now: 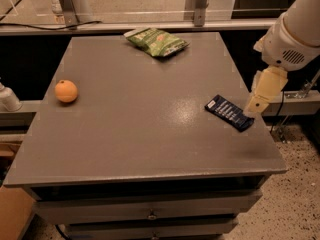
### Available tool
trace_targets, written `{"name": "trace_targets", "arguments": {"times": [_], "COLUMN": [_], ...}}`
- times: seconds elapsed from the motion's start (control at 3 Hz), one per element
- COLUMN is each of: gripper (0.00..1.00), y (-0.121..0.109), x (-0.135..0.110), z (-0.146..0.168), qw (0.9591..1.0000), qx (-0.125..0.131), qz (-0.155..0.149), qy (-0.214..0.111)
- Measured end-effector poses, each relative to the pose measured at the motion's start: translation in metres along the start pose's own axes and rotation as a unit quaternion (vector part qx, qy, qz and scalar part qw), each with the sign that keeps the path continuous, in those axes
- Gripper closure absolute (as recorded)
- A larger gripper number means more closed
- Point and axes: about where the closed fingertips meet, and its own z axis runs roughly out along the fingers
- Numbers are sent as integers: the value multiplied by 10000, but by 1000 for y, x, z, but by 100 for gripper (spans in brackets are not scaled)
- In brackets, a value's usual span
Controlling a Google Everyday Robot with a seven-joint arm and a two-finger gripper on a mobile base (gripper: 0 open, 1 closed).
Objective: Pick rxbar blueberry
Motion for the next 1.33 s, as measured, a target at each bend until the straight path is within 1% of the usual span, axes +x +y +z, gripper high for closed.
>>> {"name": "trace_targets", "arguments": {"times": [0.33,0.67,1.0,1.33], "gripper": [0,0,0,0], "y": [-9,-5,4,19], "x": [4,5,1,-4], "z": [33,56,68,81], "qw": [9994,9980,9967,9951], "qx": [-199,-437,-591,-768], "qz": [265,463,546,598], "qy": [-16,-50,-109,-191]}}
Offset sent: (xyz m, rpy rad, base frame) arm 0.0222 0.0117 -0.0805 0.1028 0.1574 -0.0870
